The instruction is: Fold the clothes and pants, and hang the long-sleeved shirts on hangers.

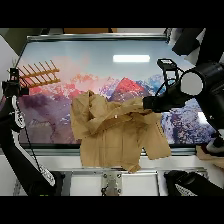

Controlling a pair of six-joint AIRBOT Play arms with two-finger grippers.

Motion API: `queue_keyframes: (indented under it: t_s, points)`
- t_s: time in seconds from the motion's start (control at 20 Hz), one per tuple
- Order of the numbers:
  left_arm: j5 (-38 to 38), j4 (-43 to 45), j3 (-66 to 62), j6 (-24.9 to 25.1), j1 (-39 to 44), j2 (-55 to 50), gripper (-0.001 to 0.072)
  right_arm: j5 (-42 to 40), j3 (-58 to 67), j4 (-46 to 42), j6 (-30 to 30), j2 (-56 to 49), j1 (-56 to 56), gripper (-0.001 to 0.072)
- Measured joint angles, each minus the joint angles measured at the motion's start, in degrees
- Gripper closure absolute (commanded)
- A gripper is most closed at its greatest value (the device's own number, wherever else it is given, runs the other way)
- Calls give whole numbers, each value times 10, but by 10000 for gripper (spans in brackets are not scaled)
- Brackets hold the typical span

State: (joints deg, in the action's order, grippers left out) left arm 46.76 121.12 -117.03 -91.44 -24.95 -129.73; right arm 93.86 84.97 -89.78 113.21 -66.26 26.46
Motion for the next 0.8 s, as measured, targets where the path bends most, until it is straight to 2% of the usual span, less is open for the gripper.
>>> queue_keyframes:
  t_s: [0.8]
  points:
    - [48,-9,19,-11,6,136,694,0,0,0,0,0,0,703]
